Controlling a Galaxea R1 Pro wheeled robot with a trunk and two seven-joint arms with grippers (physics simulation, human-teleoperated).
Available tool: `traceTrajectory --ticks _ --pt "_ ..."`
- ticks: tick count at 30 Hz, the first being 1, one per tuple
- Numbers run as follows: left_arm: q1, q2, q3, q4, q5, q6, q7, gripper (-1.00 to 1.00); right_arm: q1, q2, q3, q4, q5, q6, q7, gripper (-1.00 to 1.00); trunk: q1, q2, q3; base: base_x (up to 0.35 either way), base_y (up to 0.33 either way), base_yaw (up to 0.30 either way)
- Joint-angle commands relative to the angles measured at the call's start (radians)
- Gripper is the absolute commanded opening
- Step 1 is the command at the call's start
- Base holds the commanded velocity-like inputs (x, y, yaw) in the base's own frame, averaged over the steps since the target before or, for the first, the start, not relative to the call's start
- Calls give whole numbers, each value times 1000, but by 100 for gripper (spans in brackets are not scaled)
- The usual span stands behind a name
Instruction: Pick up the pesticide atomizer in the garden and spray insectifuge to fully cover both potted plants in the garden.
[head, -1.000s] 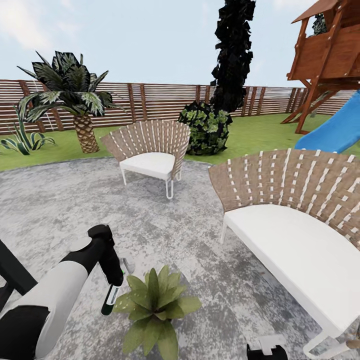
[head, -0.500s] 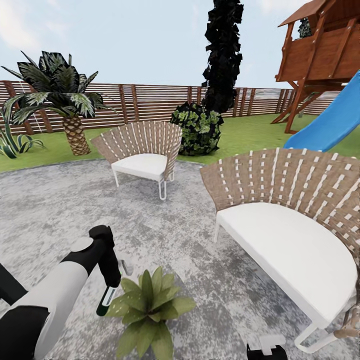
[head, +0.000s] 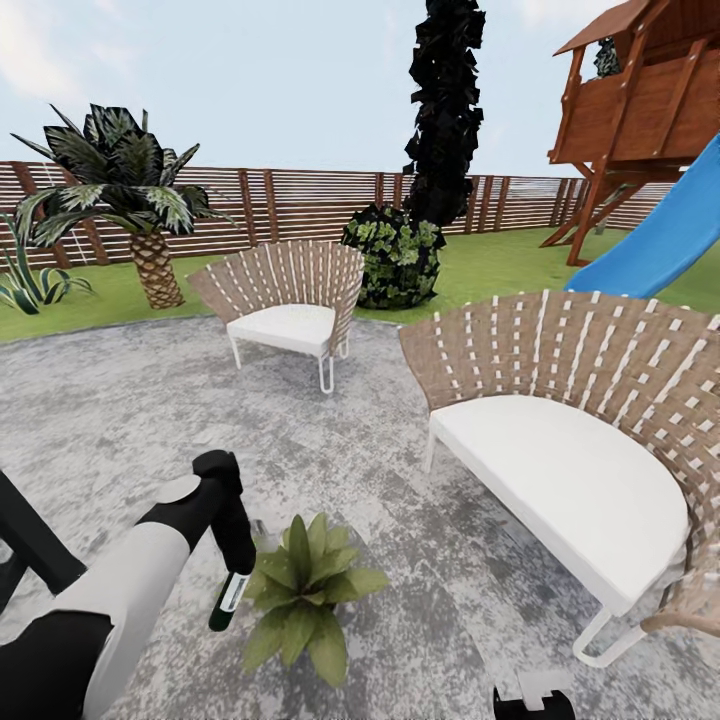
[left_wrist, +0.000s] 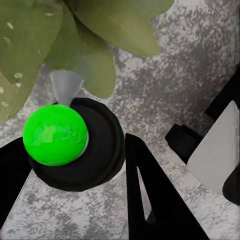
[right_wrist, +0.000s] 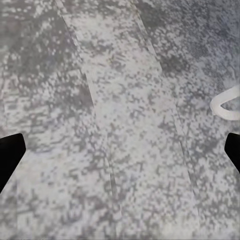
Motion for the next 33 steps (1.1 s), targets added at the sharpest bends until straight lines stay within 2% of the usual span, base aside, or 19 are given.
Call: traceTrajectory --ticks 1,6,10,13,18,20,22,23,26,33 --pt "-1 -6 -5 -1 -5 11 -7 -100 -1 0 8 1 8 1 -10 100 0 0 -1 8 0 0" --pt "-3 -18 -5 -2 -42 12 -7 -100 -1 0 8 1 8 1 -10 100 0 0 -1 140 -56 0" --pt "-3 -17 -6 -3 -51 10 -7 -100 -1 0 8 1 8 1 -10 100 0 0 -1 32 -15 0" --pt "-7 -8 -7 -3 -51 3 -7 -100 -1 0 8 1 8 1 -10 100 0 0 -1 5 -2 0" --pt "-12 20 -7 -1 -64 -34 -7 -100 -1 0 8 1 8 1 -10 100 0 0 -1 0 0 1" --pt "-8 10 -7 0 -67 -38 -7 -100 -1 0 8 1 8 1 -10 100 0 0 -1 0 0 116" --pt "-6 -12 -7 0 -69 -38 -7 -100 -1 0 8 1 8 1 -10 100 0 0 -1 0 0 218" --pt "-4 -31 -7 0 -73 -38 -7 -100 -1 0 8 1 8 1 -10 100 0 0 -1 0 0 254" --pt "-3 -53 -7 0 -85 -34 -7 -100 -1 0 9 1 8 1 -10 100 0 0 -1 0 0 268" --pt "-11 -62 -5 0 -92 -29 -7 -100 -1 0 9 1 8 1 -10 100 0 0 -1 46 -102 143"
